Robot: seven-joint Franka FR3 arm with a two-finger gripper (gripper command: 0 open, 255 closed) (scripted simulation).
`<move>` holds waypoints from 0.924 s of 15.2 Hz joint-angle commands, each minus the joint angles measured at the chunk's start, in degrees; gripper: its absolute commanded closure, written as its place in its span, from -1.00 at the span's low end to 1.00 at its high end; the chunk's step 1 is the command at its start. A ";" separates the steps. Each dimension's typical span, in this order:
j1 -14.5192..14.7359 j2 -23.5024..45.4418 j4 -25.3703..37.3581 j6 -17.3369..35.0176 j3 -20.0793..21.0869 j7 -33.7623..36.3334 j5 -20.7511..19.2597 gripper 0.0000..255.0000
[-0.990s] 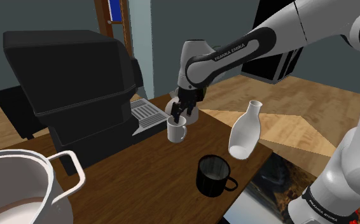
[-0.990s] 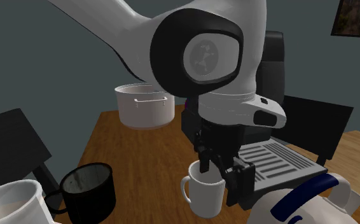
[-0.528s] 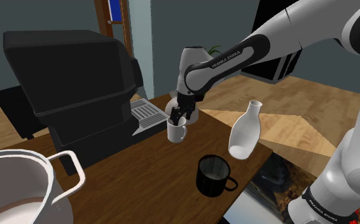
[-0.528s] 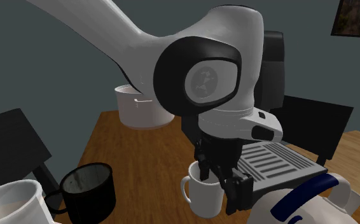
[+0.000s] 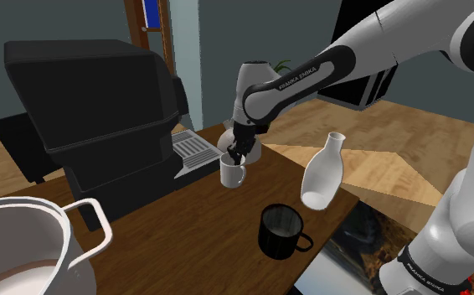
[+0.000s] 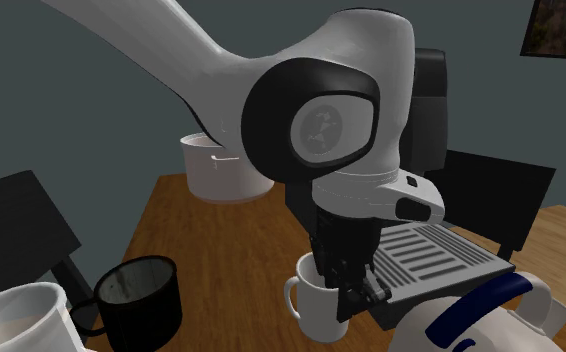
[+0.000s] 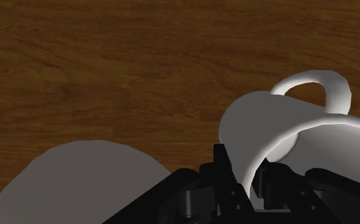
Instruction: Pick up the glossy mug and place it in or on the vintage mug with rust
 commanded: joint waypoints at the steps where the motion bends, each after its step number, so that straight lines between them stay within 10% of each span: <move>1: 0.00 0.00 0.00 0.00 0.00 0.00 0.00 1.00; 14: -0.12 -2.72 2.23 -4.93 0.05 -0.02 0.31 1.00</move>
